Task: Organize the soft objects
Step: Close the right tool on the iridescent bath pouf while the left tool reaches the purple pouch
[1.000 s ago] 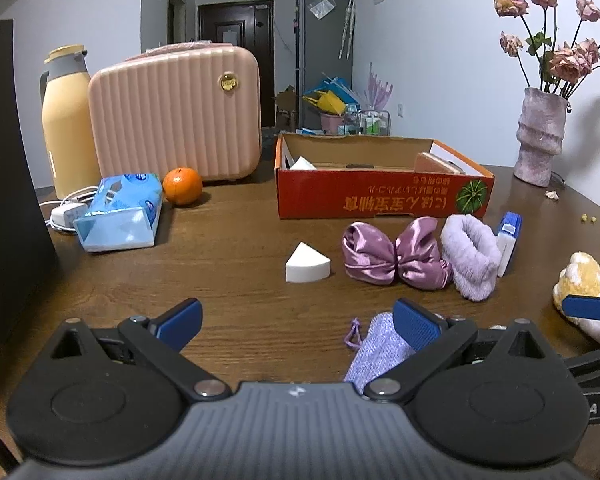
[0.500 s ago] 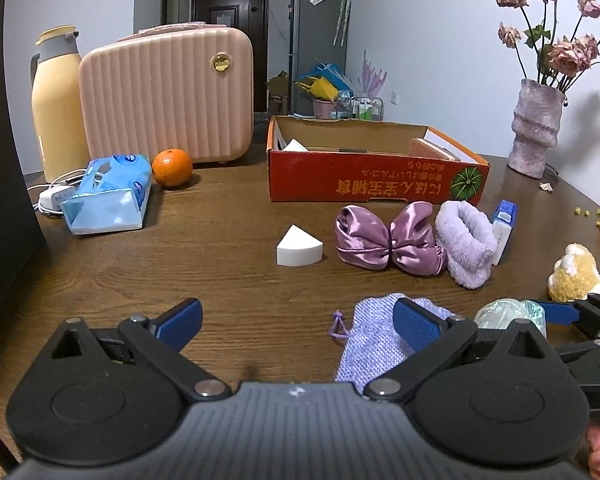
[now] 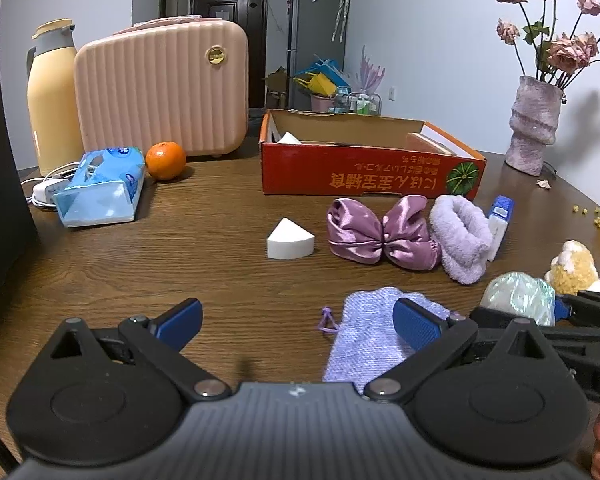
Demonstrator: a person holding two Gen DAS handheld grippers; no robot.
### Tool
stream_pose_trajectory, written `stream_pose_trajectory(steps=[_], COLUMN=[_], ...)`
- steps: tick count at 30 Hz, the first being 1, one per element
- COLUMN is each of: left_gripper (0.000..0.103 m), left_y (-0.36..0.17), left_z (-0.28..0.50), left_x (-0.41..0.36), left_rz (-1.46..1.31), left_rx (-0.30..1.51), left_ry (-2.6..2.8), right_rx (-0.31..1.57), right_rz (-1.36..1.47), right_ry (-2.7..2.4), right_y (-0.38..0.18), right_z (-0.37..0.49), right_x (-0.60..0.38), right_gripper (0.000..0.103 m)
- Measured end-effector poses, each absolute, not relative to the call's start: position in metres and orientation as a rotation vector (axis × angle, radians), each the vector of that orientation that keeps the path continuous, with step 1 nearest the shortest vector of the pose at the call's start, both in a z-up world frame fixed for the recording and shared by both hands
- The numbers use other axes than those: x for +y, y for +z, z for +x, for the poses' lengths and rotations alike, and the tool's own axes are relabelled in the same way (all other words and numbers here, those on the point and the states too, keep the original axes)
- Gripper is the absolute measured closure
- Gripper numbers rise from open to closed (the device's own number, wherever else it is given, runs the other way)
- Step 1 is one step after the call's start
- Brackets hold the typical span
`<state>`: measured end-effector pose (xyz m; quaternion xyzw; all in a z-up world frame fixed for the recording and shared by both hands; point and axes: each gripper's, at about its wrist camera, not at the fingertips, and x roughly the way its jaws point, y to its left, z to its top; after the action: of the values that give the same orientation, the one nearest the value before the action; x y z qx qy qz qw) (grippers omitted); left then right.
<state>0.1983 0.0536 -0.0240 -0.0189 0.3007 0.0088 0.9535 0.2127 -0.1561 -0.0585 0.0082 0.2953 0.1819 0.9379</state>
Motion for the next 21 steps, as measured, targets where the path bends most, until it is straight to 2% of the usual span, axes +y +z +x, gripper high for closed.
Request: stream_pose_trajectory(steps=[21], left_gripper=[0.0], left_y=[-0.048], left_z=[0.207], left_x=[0.005], left_rz=[0.031], left_rx=[0.712], left_ry=[-0.061], right_rx=[0.538], right_rz=[0.078], right_ry=[0.296], right_y=[-0.051], right_z=[0.211], right_x=[-0.189], right_gripper=[0.056])
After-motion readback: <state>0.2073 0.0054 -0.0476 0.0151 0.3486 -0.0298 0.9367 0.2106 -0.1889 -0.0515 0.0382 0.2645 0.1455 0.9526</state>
